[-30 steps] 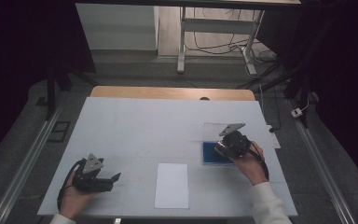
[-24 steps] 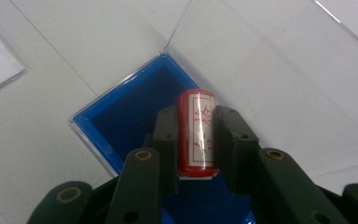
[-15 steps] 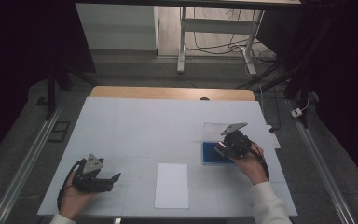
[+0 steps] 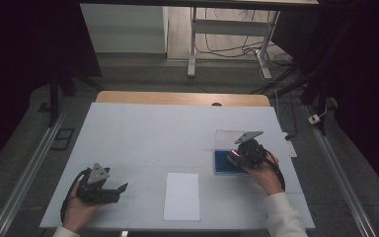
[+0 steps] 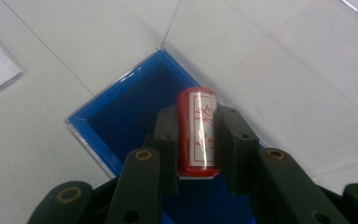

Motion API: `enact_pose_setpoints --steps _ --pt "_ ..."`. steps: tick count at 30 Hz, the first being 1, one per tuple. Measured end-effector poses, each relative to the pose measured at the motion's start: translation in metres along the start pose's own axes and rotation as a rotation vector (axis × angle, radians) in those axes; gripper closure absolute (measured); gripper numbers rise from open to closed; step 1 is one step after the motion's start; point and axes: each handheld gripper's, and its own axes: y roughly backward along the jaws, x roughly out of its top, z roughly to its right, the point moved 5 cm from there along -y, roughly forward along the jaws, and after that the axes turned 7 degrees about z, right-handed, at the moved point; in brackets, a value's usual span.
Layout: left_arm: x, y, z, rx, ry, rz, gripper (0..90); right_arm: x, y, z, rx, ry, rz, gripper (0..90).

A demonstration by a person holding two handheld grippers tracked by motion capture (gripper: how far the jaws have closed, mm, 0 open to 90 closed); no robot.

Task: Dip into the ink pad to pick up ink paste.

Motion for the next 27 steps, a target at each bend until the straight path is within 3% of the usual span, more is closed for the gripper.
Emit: enact_pose_setpoints --steps 27 --pt "0.0006 -0.0005 -0.0003 0.001 0.005 0.001 15.3 -0.0006 -0.0016 -0.0013 -0.003 0.002 -0.006 70.7"
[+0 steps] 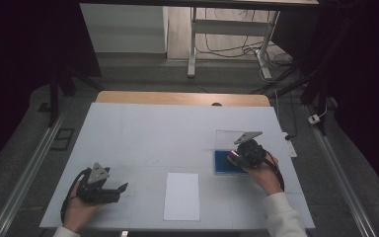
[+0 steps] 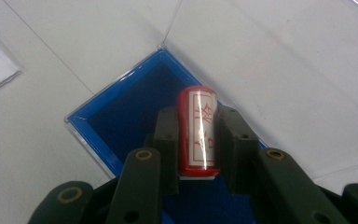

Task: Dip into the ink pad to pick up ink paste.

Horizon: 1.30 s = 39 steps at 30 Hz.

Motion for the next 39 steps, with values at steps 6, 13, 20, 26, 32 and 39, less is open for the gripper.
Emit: enact_pose_setpoints --steps 6,13,20,26,32,39 --pt "0.0 -0.001 0.0 0.002 -0.004 -0.002 15.3 -0.001 0.0 0.0 0.003 -0.002 0.011 70.7" --pt "0.0 0.0 -0.001 0.004 -0.001 0.003 15.4 0.002 0.004 0.001 0.007 -0.002 0.019 70.1" --pt "-0.002 0.0 -0.004 0.006 0.002 -0.001 15.3 0.005 0.012 0.006 -0.006 -0.025 0.065 70.2" --pt "-0.001 0.0 -0.003 0.006 0.001 0.003 15.4 0.006 0.021 0.009 0.019 -0.065 0.103 70.2" --pt "-0.001 0.001 -0.003 0.008 0.003 0.008 15.3 0.008 0.025 0.008 0.023 -0.063 0.126 70.2" --pt "-0.001 0.001 -0.003 0.009 0.002 0.009 15.3 0.013 0.036 0.005 0.034 -0.058 0.175 70.2"
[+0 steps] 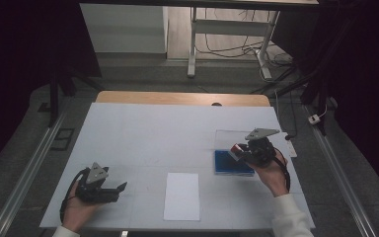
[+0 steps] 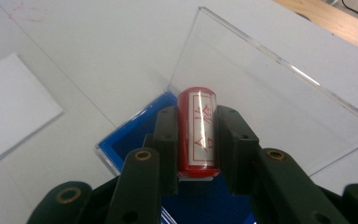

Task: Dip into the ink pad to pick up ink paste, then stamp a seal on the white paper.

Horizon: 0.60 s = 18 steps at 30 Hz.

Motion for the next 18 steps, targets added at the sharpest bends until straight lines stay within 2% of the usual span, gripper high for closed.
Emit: enact_pose_setpoints --steps 5,13,18 --pt "0.001 0.001 0.0 0.0 0.0 0.003 15.3 0.003 0.003 -0.003 0.024 -0.006 0.027 70.2" --pt "0.0 0.0 0.0 -0.001 -0.003 0.002 15.3 0.009 0.006 -0.012 0.034 0.009 0.04 70.1" --pt "0.0 0.0 0.0 -0.001 -0.002 0.002 15.3 0.011 0.007 -0.016 0.054 -0.005 0.04 70.1"
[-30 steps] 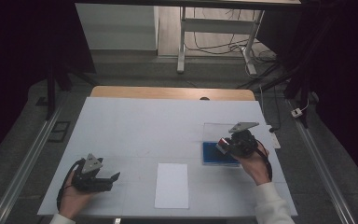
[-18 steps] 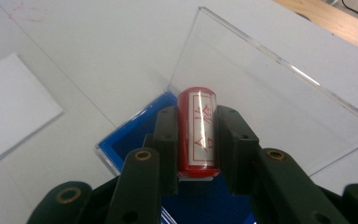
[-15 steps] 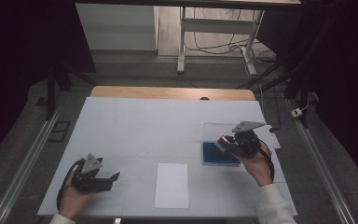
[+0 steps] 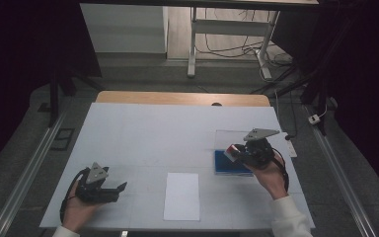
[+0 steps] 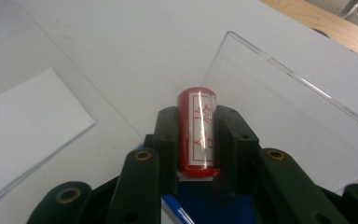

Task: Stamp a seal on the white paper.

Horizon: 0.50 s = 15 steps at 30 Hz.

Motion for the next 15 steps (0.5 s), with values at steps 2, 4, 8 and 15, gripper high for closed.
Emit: enact_pose_setpoints --steps 2,4,8,15 --pt "0.0 0.0 0.0 0.001 -0.001 0.0 15.3 0.001 0.0 -0.002 0.01 0.0 0.007 70.2" --pt "0.0 0.0 0.0 0.001 -0.001 0.0 15.3 0.003 0.001 -0.005 0.019 0.002 0.007 70.2" --pt "0.0 0.0 0.0 0.001 0.0 0.001 15.3 0.004 0.003 -0.01 0.037 0.023 0.008 70.2" --pt "0.0 0.0 0.0 0.001 0.0 0.002 15.3 0.007 0.001 -0.024 0.067 0.045 0.015 70.2"
